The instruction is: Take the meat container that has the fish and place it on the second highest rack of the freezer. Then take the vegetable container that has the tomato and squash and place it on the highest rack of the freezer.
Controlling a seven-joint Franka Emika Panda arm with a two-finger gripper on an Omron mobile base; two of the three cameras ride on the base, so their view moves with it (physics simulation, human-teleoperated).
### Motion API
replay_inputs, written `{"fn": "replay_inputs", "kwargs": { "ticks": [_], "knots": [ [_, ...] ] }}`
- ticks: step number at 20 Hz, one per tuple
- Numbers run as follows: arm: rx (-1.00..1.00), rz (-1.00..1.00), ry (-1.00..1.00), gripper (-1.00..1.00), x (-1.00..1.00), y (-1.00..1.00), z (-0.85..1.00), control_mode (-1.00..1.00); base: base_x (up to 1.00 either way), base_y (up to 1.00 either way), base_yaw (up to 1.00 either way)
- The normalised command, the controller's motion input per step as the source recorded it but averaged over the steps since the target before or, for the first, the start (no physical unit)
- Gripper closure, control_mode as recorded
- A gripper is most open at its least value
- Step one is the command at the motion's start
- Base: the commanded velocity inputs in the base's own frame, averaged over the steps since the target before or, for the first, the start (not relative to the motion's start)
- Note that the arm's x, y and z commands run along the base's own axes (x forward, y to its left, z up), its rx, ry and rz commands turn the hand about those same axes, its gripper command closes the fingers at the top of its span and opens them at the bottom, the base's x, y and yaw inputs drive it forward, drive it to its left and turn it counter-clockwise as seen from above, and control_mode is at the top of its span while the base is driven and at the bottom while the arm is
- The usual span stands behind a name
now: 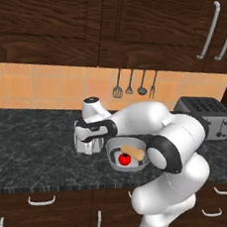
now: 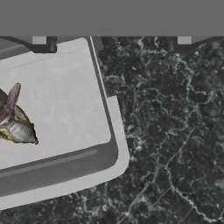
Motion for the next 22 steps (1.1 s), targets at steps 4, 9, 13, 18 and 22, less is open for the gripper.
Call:
{"fn": "replay_inputs", "kwargs": {
  "ticks": [4, 9, 13, 18, 22],
  "knots": [
    [0.0, 0.03, -0.04, -1.0, 0.06, 0.0, -0.23, -1.0, 0.0, 0.0, 0.0],
    [0.0, 0.0, -0.03, -1.0, 0.0, 0.0, -0.25, -1.0, 0.0, 0.0, 0.0],
    [0.0, 0.0, -0.02, -1.0, 0.0, 0.0, -0.24, -1.0, 0.0, 0.0, 0.0],
    [0.0, 0.0, -0.06, 1.0, 0.0, 0.0, -0.08, -1.0, 0.0, 0.0, 0.0],
    [0.0, 0.0, 0.0, 1.0, 0.0, 0.0, 0.0, -1.0, 0.0, 0.0, 0.0]
  ]
}}
